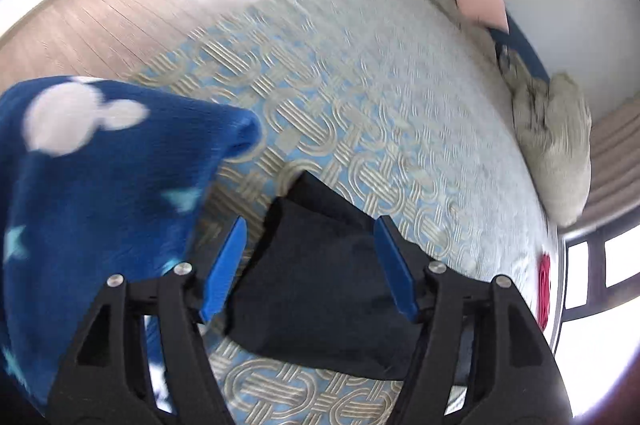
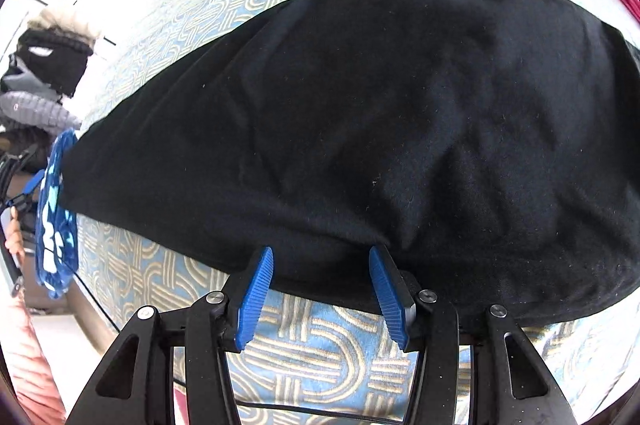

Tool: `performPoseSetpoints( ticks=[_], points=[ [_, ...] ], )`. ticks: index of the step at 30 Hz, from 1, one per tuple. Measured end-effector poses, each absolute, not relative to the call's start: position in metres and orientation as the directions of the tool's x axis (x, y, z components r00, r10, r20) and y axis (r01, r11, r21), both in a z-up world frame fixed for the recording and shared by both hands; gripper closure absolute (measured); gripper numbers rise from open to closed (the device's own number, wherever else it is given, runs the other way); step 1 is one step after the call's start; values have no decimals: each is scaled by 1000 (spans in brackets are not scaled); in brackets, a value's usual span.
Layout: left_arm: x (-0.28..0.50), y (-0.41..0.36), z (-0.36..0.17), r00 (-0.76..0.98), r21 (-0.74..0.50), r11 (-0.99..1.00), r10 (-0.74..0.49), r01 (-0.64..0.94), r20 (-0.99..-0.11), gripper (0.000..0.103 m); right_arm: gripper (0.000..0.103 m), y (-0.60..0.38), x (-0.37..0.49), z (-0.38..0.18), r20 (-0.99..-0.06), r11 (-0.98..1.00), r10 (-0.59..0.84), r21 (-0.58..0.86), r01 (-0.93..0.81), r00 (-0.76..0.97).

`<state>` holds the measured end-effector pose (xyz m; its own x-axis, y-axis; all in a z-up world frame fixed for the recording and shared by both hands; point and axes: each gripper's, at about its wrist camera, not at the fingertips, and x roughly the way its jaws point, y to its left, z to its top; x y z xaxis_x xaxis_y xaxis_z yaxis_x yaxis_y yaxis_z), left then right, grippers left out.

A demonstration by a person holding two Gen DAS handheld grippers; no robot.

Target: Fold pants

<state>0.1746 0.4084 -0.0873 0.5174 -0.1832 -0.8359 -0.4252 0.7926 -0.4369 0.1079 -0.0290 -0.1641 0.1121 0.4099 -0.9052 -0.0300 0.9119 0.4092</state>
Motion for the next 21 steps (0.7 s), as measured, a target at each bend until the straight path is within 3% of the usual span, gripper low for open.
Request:
performPoseSetpoints(
  ticks=[3,5,7,8,12,14,19,21],
  points=[
    [203,412,-112,446,-442,760,-225,-476,-866,37,50,-32,108,-162,-903,911,412,411,-27,121],
    [215,414,-131,420,-492,719,-299,-492,-857,49,50,-33,104,-162,-899,908,417,417,-30,132],
    [221,410,-138,419,-543,686,-363,-485,-832,94,50,-36,105,-161,-897,906,421,422,-28,133],
    [223,408,-136,445,-583,664,-393,-468,-805,102,50,-45,105,-161,-896,905,424,424,-25,131],
    [217,400,-87,633,-668,670,-373,-323,-679,102,50,-60,113,-162,-891,899,437,437,-26,123],
    [215,407,-66,696,-646,699,-300,-305,-653,102,50,-62,115,-162,-886,894,448,448,-25,124],
    [213,441,-94,571,-482,691,-121,-538,-812,102,50,-71,116,-166,-875,883,465,469,-4,134],
    [203,447,-106,552,-468,665,-101,-581,-828,102,50,-73,117,-166,-875,883,466,470,-7,132]
  ],
)
